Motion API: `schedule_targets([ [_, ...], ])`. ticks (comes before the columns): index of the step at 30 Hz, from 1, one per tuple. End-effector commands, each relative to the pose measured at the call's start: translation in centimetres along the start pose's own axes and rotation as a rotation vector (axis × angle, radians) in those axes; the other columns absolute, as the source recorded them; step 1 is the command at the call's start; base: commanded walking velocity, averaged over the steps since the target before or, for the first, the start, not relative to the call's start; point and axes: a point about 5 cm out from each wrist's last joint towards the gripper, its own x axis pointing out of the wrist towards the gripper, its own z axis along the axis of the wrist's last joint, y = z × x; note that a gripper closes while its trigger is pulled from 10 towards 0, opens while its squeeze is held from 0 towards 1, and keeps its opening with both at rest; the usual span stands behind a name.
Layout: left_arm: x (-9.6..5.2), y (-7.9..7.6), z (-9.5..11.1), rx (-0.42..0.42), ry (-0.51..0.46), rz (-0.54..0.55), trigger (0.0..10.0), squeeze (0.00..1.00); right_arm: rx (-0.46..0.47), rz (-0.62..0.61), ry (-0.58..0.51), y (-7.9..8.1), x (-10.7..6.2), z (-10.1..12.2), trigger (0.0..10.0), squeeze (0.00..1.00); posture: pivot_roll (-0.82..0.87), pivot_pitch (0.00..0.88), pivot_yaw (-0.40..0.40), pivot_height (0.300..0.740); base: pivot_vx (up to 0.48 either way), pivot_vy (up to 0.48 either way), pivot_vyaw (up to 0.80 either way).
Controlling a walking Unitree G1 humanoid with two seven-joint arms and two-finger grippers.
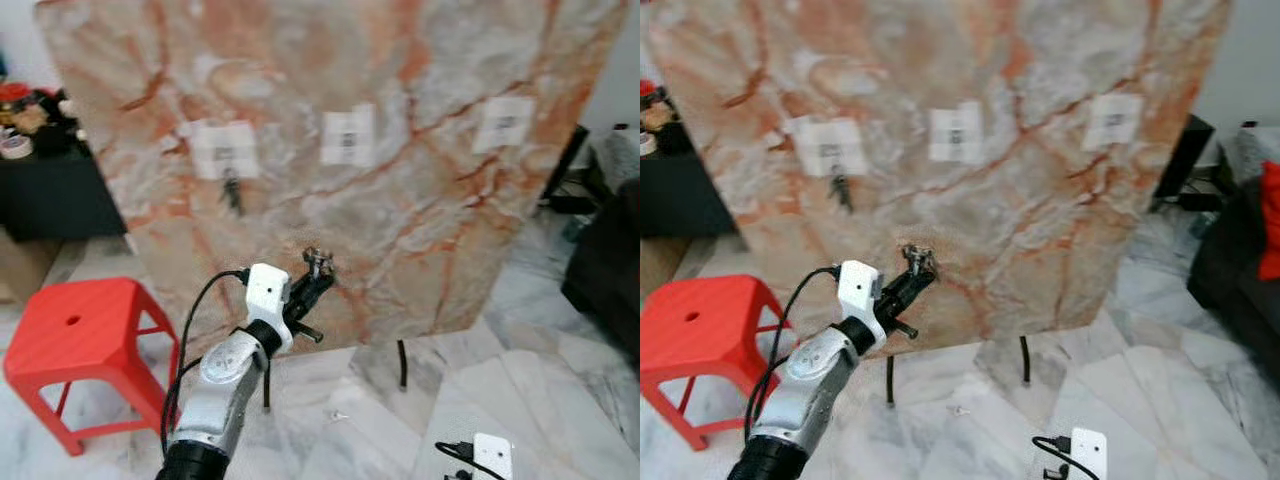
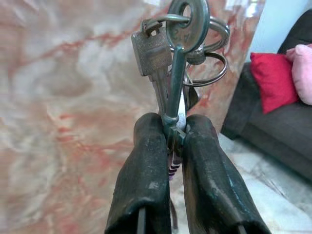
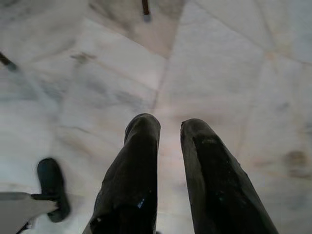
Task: Hang keys on a hook
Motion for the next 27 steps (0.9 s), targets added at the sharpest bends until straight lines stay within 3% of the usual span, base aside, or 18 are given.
schedule_targets([
  [1,0.44,-1.05,0.23,-0.002,-0.012,-0.041,10.0,0.0,0.004,-0.022,0.017,-0.76,-0.07,-0.51,10.0,0.0,0.0,0.007,-0.042,0.74,0.0,0.0,0.0],
  [27,0.76,-1.73,0.7,-0.013,-0.04,-0.058,10.0,0.0,-0.005,-0.022,0.016,-0.83,-0.06,-0.46,10.0,0.0,0.0,0.006,-0.048,0.74,0.0,0.0,0.0],
])
